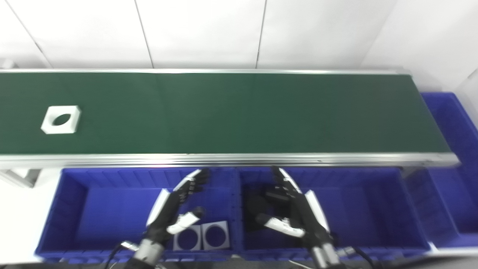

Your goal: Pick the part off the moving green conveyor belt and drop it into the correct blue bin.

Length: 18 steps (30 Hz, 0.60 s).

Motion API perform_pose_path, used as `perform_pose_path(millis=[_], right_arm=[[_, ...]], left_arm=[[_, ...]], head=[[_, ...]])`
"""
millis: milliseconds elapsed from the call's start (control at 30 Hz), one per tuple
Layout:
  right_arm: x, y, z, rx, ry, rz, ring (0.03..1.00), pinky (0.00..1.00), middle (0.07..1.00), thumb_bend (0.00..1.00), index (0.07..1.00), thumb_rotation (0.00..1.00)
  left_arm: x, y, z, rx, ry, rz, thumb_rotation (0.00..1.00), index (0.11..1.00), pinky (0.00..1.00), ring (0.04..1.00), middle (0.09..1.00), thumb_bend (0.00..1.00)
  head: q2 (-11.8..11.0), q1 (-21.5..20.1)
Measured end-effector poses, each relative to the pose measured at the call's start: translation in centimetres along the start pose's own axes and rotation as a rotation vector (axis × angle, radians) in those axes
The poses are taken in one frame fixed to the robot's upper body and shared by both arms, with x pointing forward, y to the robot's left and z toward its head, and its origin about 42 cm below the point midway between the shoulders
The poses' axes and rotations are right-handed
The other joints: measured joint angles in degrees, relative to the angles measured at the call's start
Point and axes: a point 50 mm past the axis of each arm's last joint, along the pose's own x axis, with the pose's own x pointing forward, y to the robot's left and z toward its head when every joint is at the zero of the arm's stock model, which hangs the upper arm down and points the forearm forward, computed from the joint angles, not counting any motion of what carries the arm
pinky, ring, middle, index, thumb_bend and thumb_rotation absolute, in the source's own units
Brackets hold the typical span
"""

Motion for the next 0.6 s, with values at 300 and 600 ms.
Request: perform_pose_path(millis=[300, 600], right_arm=[[-0.8, -1.0, -0.7, 0.004, 0.011, -0.005, 0.927, 0.84, 0.941, 0.82, 0.948, 0.51], [-0.6, -0.6, -1.5, -0.002, -0.003, 0.006, 0.901, 0.83, 0.919, 0.82, 0.932, 0.47]], left_arm=[[0.4, -1.9, -0.3, 0.039, 0.002, -0.008, 0.79, 0.864, 0.81, 0.841, 0.858, 0.78], [0.9, -1.3, 2.1, -0.068, -0.074, 0.106, 0.75, 0.803, 0.77, 0.797, 0.804, 0.80]], head=[[-5.37, 5.22], [-8.19, 3.29]])
